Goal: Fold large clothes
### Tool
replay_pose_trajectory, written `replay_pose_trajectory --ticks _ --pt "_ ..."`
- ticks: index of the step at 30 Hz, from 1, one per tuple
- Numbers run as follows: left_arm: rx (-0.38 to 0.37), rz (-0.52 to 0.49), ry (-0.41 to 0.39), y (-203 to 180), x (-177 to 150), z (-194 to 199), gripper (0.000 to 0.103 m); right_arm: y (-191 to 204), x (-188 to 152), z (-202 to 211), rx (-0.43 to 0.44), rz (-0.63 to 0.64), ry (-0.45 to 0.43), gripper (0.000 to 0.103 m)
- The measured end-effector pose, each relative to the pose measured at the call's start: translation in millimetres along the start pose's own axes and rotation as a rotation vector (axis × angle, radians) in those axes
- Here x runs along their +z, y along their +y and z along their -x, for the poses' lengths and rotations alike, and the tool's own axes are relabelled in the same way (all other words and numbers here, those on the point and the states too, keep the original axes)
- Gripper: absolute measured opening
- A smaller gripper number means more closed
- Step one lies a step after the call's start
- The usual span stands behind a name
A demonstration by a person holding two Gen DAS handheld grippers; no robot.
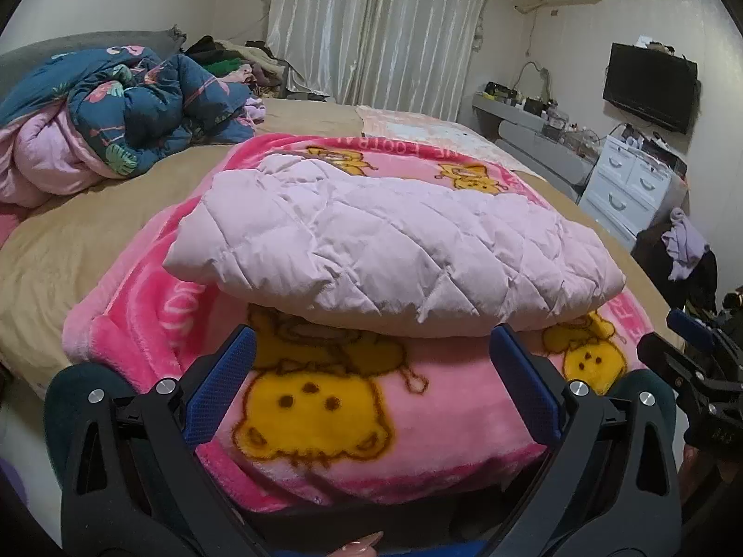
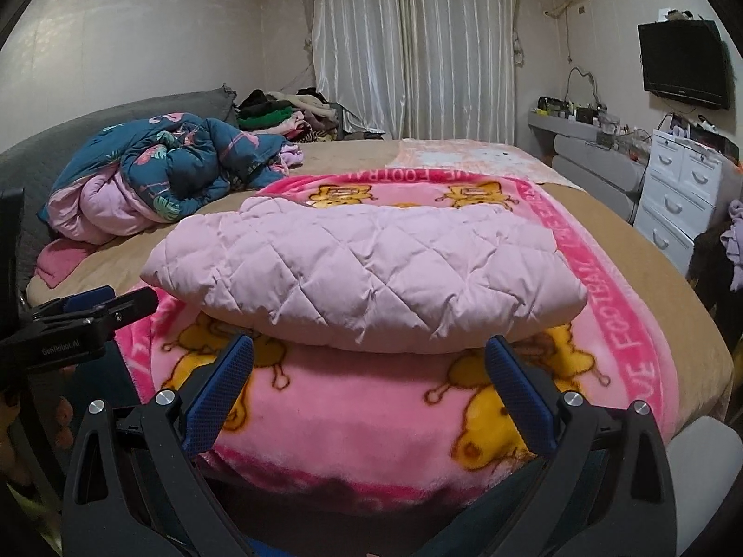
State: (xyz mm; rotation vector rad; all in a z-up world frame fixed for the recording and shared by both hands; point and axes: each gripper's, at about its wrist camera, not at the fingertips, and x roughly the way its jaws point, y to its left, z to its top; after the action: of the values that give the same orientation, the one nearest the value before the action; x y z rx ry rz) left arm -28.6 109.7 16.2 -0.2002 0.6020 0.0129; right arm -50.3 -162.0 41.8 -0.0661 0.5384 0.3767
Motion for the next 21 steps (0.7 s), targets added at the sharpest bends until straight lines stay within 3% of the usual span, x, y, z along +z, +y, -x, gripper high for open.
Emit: replay_pose_trajectory --ticks 21 --pt "0.018 -0.024 0.010 -3.2 -1.6 -0.4 0.094 -9.0 -2.6 -3.5 -0.006 -0.022 0.010 0.099"
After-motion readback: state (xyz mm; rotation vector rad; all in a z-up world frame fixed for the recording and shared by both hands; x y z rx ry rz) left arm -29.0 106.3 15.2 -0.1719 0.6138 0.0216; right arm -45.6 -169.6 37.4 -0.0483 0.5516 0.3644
